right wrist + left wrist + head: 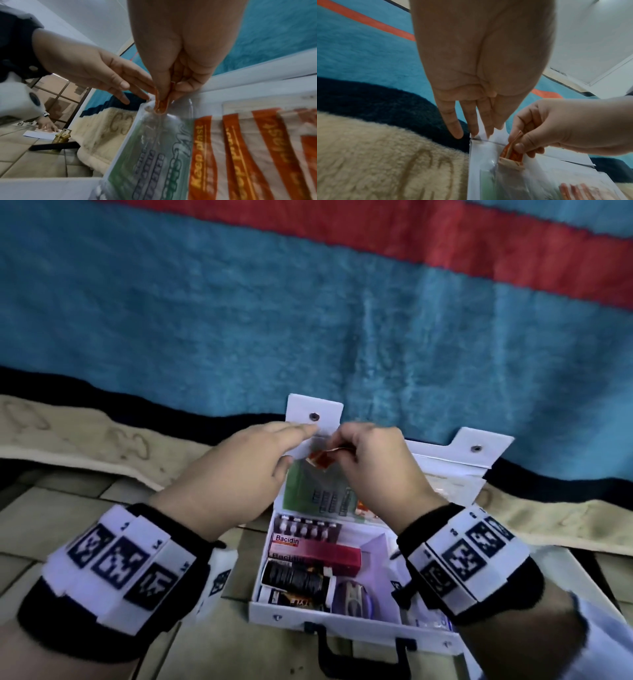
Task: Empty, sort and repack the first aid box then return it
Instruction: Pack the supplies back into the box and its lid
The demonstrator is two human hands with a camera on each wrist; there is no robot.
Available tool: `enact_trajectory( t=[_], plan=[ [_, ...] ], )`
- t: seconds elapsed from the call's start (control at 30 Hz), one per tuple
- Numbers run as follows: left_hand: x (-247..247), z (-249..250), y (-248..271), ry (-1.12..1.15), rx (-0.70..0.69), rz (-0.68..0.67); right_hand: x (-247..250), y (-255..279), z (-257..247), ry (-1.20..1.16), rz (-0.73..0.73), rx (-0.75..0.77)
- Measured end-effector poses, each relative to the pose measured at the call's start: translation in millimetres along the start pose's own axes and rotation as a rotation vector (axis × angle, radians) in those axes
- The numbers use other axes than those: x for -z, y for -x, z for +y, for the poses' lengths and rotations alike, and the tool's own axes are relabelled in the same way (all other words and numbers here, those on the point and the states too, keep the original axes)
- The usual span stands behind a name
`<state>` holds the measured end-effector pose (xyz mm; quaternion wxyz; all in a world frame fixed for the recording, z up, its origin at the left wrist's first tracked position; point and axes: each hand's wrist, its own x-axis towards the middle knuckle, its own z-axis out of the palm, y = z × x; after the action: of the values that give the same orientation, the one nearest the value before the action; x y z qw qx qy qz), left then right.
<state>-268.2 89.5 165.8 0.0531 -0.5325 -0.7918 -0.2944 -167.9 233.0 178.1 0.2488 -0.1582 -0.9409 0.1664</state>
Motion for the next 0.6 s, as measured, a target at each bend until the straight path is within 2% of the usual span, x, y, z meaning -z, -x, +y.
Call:
enact_trajectory(
  t=[0.1,0.3,0.4,0.6],
  plan=[
    [-2,-4,0,0.009,-0.022,0.010,6,-7,-2,0.049,-0.008,0.043],
    [-4,-7,2,0.029,-0.022,0.008,13,-9,1,-0.011,0.107,0.080],
    [-4,-8,3,0.027,-0.018,0.016,7,-1,6,0.035,0.051,0.101],
    [-5,-3,5,0.043,0.012,0.033,2,2,0,0.186,-0.151,0.108]
  ],
)
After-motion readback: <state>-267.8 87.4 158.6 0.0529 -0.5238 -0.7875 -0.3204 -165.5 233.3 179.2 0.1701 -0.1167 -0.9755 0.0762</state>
